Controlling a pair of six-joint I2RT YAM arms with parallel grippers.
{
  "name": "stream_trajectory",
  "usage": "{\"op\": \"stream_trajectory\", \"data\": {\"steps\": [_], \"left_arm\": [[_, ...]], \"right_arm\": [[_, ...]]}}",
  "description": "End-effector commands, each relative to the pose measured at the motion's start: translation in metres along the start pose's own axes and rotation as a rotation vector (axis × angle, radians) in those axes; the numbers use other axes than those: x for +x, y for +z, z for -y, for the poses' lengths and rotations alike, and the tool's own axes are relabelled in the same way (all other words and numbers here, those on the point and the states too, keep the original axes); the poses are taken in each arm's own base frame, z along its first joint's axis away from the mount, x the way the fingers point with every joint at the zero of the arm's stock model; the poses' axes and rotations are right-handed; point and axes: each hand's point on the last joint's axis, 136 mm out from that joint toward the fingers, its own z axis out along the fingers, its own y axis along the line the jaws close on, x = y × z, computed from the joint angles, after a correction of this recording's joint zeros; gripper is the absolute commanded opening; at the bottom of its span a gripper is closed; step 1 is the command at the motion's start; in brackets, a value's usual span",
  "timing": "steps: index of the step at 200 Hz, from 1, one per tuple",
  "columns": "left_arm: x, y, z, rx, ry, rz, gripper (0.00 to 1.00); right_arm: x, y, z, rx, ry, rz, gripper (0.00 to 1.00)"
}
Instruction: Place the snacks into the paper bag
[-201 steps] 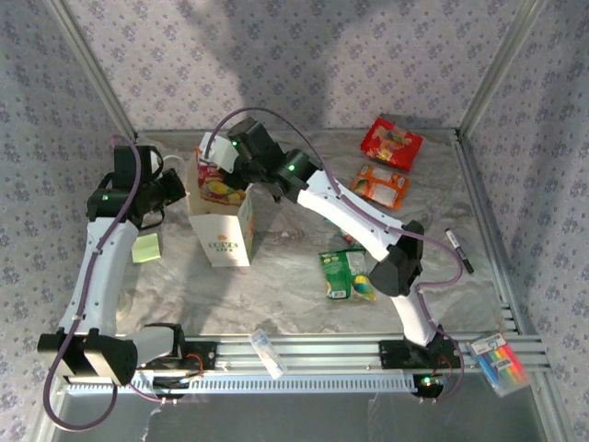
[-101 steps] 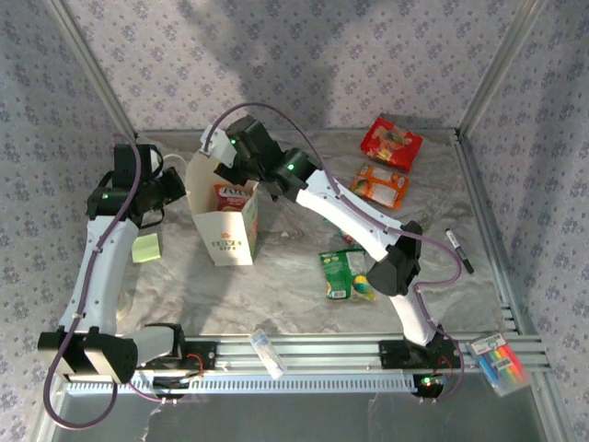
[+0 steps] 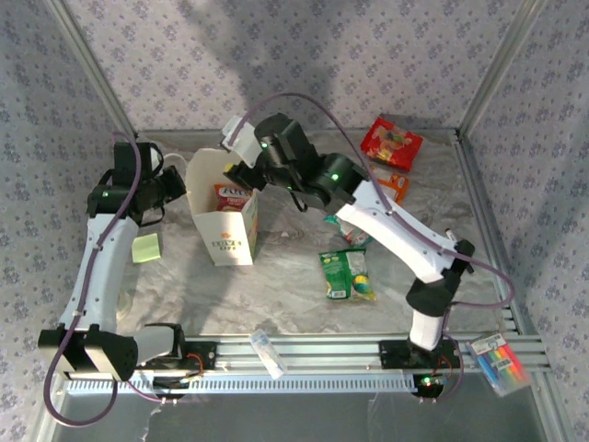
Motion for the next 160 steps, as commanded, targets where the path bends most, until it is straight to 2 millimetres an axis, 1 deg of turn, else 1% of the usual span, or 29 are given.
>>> {"op": "stream_trajectory", "data": {"steps": [1, 15, 27, 77, 106, 126, 160], "left_arm": [[-0.015, -0.014, 0.013, 0.053, 0.002, 0.040, 0.12], [-0.017, -0.016, 0.017, 0.071, 0.002, 0.047, 0.14], [-0.019, -0.020, 0.022, 0.090, 0.003, 0.052, 0.15], [-0.028, -0.031, 0.033, 0.120, 0.017, 0.077, 0.21], [-0.032, -0.040, 0.038, 0.127, 0.028, 0.086, 0.23], [-0.035, -0.044, 0.040, 0.130, 0.036, 0.096, 0.23], [-0.033, -0.038, 0.037, 0.100, 0.039, 0.074, 0.20]], "right_arm": [[-0.002, -0.016, 0.008, 0.018, 0.083, 0.024, 0.69], [0.000, -0.023, 0.011, 0.024, 0.105, 0.025, 0.69], [0.003, -0.025, 0.012, 0.027, 0.111, 0.022, 0.70], [0.022, -0.015, 0.021, 0.045, 0.164, -0.032, 0.70], [0.032, -0.011, 0.033, 0.070, 0.231, -0.056, 0.68], [0.035, -0.007, 0.031, 0.037, 0.267, -0.059, 0.68], [0.043, 0.004, 0.026, -0.016, 0.319, -0.089, 0.67]]}}
